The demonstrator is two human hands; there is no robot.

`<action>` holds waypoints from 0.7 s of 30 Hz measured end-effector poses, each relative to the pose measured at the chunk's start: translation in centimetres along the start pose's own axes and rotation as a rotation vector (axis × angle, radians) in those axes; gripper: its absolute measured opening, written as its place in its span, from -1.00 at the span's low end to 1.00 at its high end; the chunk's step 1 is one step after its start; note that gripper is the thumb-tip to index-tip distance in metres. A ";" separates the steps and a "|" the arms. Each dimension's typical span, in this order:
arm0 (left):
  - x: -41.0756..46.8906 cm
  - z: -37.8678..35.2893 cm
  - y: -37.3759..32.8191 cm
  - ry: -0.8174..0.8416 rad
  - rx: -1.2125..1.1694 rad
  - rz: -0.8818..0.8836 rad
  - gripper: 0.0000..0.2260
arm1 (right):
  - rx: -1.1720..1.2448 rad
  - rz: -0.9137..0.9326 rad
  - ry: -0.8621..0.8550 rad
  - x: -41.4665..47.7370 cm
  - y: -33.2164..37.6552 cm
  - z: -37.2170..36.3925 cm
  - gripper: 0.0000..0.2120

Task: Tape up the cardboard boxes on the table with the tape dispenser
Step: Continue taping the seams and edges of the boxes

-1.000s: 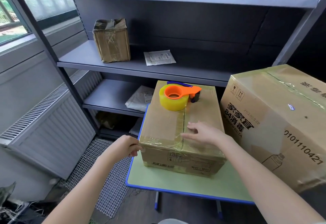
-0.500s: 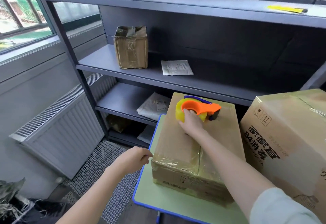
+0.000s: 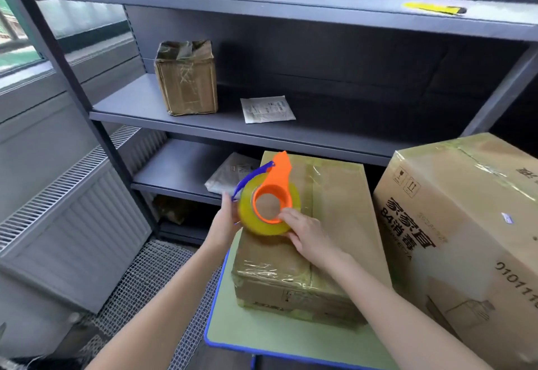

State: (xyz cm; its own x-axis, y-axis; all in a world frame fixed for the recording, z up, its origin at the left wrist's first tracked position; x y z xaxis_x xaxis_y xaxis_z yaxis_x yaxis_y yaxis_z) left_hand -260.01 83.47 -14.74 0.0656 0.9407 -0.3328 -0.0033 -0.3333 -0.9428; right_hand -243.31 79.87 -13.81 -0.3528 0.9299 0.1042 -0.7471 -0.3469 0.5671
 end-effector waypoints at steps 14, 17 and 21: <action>-3.1 -4.5 0.0 0.457 -0.478 0.064 -0.62 | 0.183 -0.099 -0.066 -4.7 -1.3 2.5 -0.55; -4.1 -5.5 -0.1 0.417 -0.431 -0.035 -0.69 | 0.092 -0.278 -0.062 -4.5 -0.2 3.7 -0.59; -5.7 -7.4 0.2 0.330 -0.370 -0.166 -0.74 | 0.769 -0.449 -0.290 -3.6 2.3 5.2 -0.36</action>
State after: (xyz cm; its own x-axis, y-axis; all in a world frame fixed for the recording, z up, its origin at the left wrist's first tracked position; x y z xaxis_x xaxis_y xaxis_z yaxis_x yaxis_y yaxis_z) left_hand -252.98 77.58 -12.89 0.3469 0.9326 -0.0997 0.3827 -0.2378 -0.8928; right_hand -240.82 76.31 -8.57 0.1101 0.9873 -0.1143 -0.1651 0.1316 0.9775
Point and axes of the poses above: each hand's wrist, its own x-axis towards the middle knuckle, its own z-axis out of the back of the hand, y = z × x, the point moved 4 cm from there along x, towards the middle knuckle, and after that the axes turned 12 degrees about x, right-handed, at the moved point
